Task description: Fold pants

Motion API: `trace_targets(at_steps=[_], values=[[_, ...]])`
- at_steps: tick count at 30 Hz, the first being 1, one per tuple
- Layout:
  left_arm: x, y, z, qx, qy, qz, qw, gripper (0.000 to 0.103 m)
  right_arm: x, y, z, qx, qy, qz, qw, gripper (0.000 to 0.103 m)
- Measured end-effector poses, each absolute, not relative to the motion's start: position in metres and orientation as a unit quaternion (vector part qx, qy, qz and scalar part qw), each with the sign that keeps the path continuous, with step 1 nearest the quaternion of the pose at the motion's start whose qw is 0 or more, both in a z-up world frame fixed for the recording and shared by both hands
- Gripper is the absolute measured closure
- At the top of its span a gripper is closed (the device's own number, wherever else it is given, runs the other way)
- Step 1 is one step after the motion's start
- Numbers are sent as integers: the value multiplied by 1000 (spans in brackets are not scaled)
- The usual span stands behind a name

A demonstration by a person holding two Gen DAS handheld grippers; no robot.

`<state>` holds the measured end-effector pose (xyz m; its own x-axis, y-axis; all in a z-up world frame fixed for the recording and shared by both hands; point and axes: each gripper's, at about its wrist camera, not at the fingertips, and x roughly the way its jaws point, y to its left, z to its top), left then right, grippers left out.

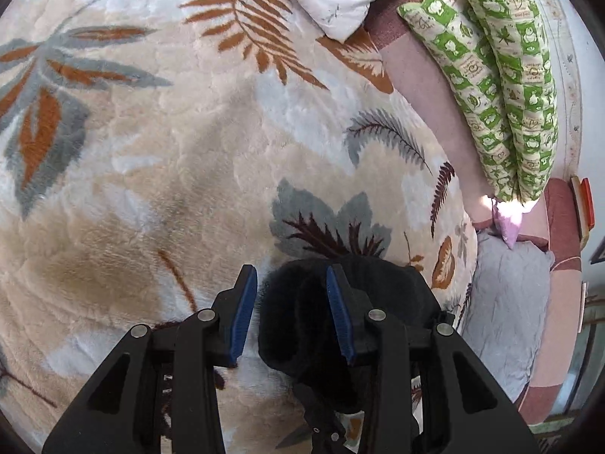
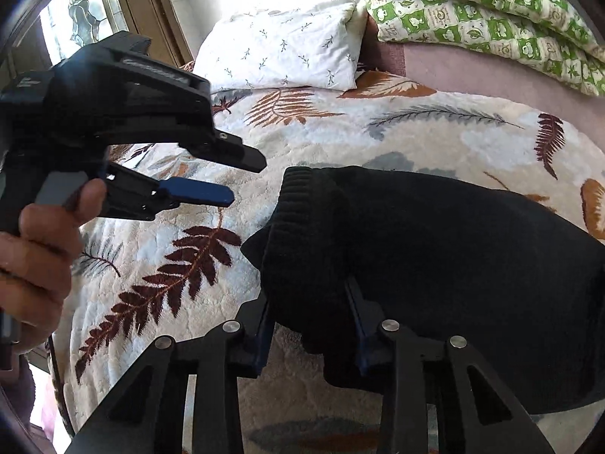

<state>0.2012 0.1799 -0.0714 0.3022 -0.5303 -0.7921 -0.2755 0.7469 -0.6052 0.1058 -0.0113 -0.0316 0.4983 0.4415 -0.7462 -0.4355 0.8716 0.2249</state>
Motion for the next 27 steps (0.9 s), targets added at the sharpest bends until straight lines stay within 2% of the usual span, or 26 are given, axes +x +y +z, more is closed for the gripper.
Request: trace_targets(at_steps=[2,5,7,9,11,13,14,15,16,19,23,27], values=[[204,172,-73,-340,590,-93,727,64,107,-13,-32,13,432,257,864,66],[210,161,-73,-320,596,-104,729,54,107,-15,-33,24,434,262,862,62],[215,156,-75,-313,598,-119,729,41,105,-16,-33,29,436,266,860,59],[217,152,-76,-304,602,-123,728,38,103,-17,-32,31,434,266,860,56],[217,145,-74,-286,604,-131,732,31,99,-16,-31,19,430,266,863,53],[215,132,-71,-246,614,-142,736,31,96,-12,-32,-3,422,263,868,50],[214,128,-71,-228,619,-144,737,33,95,-9,-32,-14,420,260,870,49],[214,124,-70,-213,621,-150,739,53,96,-6,-33,-23,418,255,871,48],[215,123,-71,-218,628,-170,728,68,98,-3,-34,-29,419,253,872,46],[215,131,-75,-283,630,-179,701,75,102,4,-36,-49,416,241,876,47],[207,138,-67,-342,614,-196,684,76,112,-7,-33,-12,419,244,875,65],[193,134,-50,-387,597,-207,671,76,111,-29,-21,48,414,259,871,69]])
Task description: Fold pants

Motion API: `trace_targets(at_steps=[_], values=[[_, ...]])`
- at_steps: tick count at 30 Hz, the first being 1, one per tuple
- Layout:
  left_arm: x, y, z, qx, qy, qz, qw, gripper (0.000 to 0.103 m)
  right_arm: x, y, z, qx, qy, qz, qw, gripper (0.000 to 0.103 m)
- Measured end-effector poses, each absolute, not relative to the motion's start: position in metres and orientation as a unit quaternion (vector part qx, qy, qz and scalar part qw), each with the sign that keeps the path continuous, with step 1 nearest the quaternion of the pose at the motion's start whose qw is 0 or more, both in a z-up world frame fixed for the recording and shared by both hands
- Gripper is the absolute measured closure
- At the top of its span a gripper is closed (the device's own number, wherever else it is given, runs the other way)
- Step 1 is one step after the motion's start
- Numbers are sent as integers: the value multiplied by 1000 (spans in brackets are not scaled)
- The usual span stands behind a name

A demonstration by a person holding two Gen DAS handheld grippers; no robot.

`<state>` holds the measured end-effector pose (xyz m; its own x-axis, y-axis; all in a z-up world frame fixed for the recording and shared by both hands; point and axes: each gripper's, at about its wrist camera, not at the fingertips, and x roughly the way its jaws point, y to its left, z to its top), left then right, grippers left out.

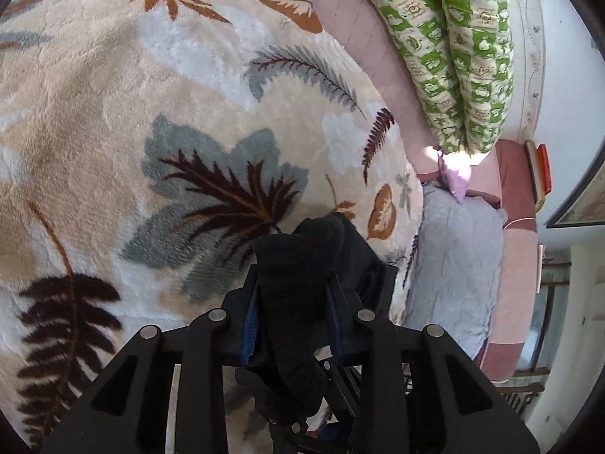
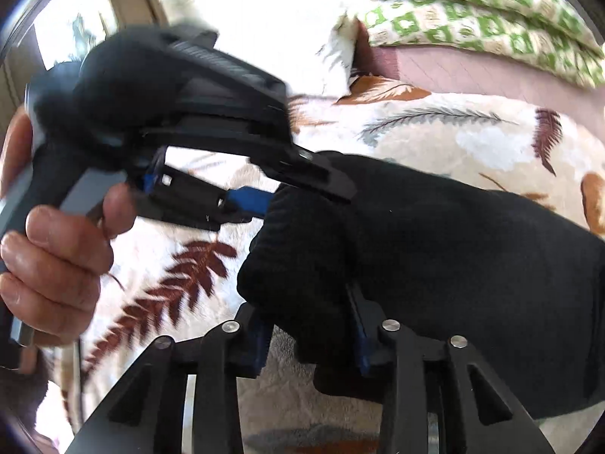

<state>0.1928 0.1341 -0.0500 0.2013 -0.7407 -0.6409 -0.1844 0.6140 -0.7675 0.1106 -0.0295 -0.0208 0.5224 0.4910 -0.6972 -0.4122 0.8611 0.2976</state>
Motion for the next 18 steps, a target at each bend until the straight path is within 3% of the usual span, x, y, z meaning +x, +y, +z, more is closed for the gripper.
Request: trace_targets(at_steps=[10,18], values=[[167,74,7,-390,585,-208,680,76,79,-83,26,108,377,270,879,69],[181,-37,26,-344,602,-213,689,75,69,-170,51,185,345,252,885,69]])
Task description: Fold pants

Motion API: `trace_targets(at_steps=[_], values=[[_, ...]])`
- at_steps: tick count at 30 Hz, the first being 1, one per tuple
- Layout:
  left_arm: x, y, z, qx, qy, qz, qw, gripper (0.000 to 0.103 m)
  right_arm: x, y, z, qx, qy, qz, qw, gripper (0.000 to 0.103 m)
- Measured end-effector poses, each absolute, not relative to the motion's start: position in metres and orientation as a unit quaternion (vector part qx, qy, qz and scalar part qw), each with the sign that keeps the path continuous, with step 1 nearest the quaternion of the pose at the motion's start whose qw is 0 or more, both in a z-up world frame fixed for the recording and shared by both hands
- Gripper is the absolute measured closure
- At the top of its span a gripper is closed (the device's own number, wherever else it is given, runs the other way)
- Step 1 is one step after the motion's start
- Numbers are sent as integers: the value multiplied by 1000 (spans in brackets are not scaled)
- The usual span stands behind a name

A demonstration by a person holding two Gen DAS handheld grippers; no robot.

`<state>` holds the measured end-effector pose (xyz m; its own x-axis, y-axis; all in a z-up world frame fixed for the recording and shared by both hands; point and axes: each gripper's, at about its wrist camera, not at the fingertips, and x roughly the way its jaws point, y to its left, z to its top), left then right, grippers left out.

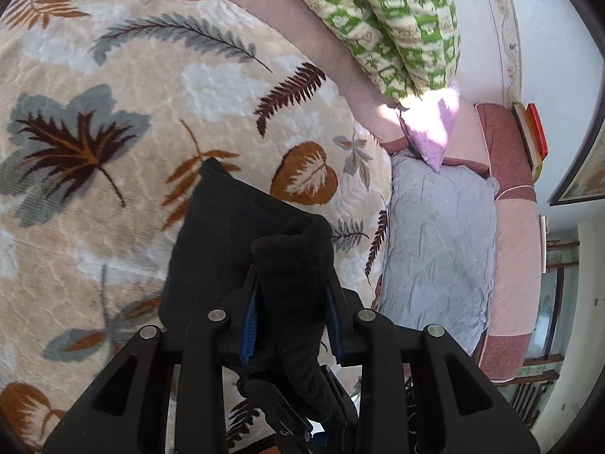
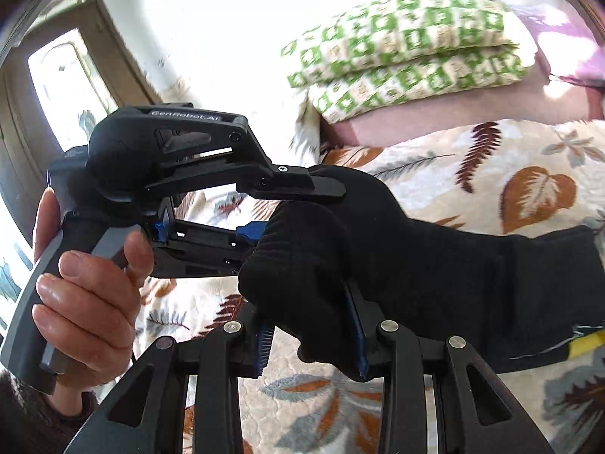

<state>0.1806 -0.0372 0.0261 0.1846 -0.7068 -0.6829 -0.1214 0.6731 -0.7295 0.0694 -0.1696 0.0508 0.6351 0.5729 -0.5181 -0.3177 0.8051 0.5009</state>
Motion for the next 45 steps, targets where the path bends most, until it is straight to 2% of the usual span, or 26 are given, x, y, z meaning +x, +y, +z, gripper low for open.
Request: trace_targets(at_steps=[5,12,15,21,29,32,34,37,39,45], values=[[195,-124,7,-297,630,-213,685,75,69,-243,38,250,344,220,878,69],[218,-209,-26,-236,662,-204,681,74,79,-332,-1,319,348,175,864,69],[220,-227,-33,-193,669,-192,692,68,81,-362,-21,351,347,160,855,68],[216,-225,-15,-166,673,-191,695,58,81,-397,-49,432,346,181,813,62],[206,-175,31,-193,638,-191,721,58,59,-438,-49,505,320,171,783,54],[190,-150,34,-205,629,-197,724,56,56,-445,-39,503,318,161,787,52],[175,-136,29,-213,627,-197,723,51,56,-448,-29,494,313,163,795,52],[147,-118,10,-261,629,-206,703,51,64,-447,-10,467,308,171,811,51],[130,-118,-5,-291,630,-211,688,51,73,-443,-3,439,325,175,819,44],[118,-143,-28,-334,627,-206,672,51,112,-426,-4,377,380,155,831,44]])
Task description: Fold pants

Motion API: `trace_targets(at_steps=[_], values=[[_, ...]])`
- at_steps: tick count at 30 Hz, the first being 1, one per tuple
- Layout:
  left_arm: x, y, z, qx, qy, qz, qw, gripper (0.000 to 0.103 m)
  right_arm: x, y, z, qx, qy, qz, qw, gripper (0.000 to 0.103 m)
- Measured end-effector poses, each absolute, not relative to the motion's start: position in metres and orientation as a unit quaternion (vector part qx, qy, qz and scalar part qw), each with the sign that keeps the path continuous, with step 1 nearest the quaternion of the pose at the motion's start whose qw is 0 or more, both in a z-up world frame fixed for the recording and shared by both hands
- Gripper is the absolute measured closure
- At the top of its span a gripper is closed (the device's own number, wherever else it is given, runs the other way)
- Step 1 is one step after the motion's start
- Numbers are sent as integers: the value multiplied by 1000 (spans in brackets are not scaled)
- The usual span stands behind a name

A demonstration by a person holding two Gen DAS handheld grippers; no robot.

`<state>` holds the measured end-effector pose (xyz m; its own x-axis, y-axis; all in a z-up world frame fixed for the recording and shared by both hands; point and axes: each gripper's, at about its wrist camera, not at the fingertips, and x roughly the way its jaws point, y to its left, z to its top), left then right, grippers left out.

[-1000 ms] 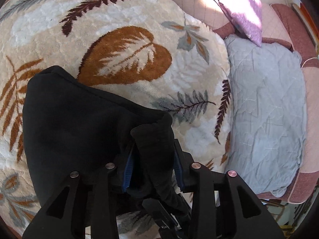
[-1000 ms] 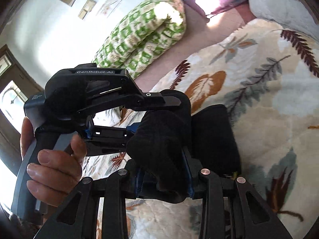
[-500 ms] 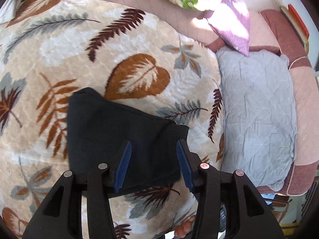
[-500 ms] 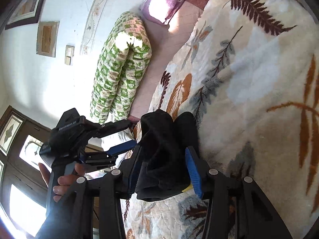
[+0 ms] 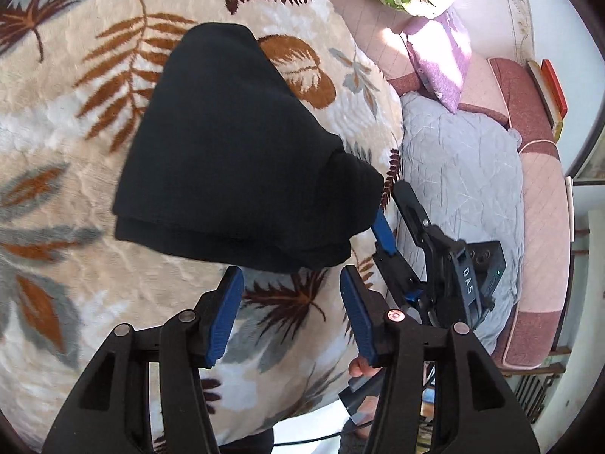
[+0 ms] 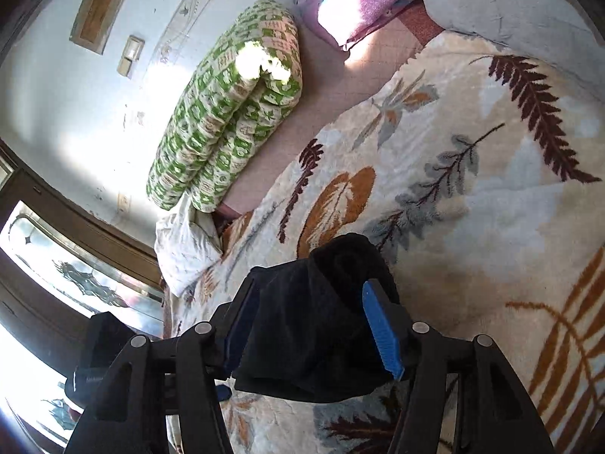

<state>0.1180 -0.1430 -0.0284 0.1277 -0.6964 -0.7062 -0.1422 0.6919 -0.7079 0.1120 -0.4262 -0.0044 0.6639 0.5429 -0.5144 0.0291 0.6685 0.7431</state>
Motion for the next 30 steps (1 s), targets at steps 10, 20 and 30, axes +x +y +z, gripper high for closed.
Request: trace_targets(at_steps=[10,20,30], values=[[123,-131,-47,-433,611,-162,643,51,169,-415,-30,386,455,170,784,94],[128,-142,-64,-455,611,-93,641,52,178,-418,-37,411,424,204,781,93],[130,-141,-88,-446,634,-68,628,79,150,-441,-41,410,405,231,784,92]])
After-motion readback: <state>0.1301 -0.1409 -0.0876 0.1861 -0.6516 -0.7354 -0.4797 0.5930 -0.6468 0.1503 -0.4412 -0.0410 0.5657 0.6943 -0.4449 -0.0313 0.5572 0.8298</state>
